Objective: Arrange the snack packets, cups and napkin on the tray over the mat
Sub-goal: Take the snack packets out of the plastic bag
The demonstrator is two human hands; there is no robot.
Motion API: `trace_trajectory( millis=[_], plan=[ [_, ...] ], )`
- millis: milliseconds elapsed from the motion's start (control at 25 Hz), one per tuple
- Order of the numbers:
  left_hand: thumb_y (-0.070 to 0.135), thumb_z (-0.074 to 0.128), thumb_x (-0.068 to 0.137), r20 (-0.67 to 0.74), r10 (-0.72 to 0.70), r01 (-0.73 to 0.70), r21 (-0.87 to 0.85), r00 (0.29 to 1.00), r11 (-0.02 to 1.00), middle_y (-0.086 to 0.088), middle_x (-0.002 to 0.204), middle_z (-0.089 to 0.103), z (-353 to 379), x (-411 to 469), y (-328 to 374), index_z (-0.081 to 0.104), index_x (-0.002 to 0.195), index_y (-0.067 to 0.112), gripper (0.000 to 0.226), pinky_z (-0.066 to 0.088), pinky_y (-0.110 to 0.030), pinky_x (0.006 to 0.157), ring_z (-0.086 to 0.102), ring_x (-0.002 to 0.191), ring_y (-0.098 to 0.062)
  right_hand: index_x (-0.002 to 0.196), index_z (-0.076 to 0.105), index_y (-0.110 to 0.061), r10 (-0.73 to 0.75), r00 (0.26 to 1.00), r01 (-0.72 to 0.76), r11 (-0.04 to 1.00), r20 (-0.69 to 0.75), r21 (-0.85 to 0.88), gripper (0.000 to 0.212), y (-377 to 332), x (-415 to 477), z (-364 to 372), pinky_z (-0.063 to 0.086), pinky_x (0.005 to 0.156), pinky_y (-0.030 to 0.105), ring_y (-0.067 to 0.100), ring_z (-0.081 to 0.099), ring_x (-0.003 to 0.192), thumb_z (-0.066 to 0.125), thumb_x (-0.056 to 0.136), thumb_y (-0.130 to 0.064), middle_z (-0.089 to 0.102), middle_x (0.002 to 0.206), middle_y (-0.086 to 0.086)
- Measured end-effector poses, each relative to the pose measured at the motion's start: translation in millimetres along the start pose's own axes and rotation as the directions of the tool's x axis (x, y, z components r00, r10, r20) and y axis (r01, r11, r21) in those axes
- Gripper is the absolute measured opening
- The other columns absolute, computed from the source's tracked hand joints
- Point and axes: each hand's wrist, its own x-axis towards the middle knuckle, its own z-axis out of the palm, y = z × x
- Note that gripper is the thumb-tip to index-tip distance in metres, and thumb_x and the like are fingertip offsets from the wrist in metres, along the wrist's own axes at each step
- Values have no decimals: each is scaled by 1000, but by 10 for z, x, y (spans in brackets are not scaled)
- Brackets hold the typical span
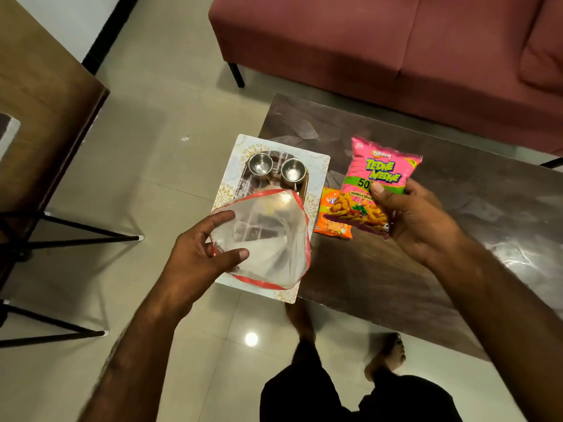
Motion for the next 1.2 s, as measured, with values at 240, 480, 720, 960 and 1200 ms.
trace_trajectory(
  millis=[240,480,720,960,1200],
  plan=[
    [2,83,75,-24,4,-3,23,1000,1000,16,130,66,-72,29,-26,67,127,33,63,64,-47,81,65,80,-38,139,54,-4,268,952,-283,955,-146,-86,55,951,480,-385,63,70,50,26,75,76,72,88,1,74,115,19],
    [15,82,64,-31,28,-26,68,999,997,26,129,65,-87,4,52,65,127,33,68,61,-22,74,75,94,-16,117,65,-11,356,915,-380,919,-190,-107,42,1758,812,-478,57,94,53,29,73,91,77,82,7,73,118,19],
    [12,79,64,-58,12,-9,61,998,998,22,128,67,-80,0,23,65,123,37,65,59,-16,68,75,92,-25,97,70,-15,294,911,-361,907,-289,-217,33,2122,1007,-394,61,87,49,30,75,88,84,75,5,76,113,19],
    [5,80,73,-28,23,-20,100,999,995,20,135,62,-31,30,-27,61,129,36,67,61,-21,71,68,106,-15,105,71,-5,197,872,-359,879,-448,-313,38,2099,951,-410,64,77,41,25,76,86,87,70,-2,78,103,12],
    [6,78,83,-31,24,-20,138,999,990,15,137,60,26,90,-36,51,138,37,70,52,-55,100,58,125,-20,152,33,-21,-17,997,73,640,81,-765,104,1632,405,-145,52,90,16,-3,62,111,92,66,-13,61,124,-9]
  ],
)
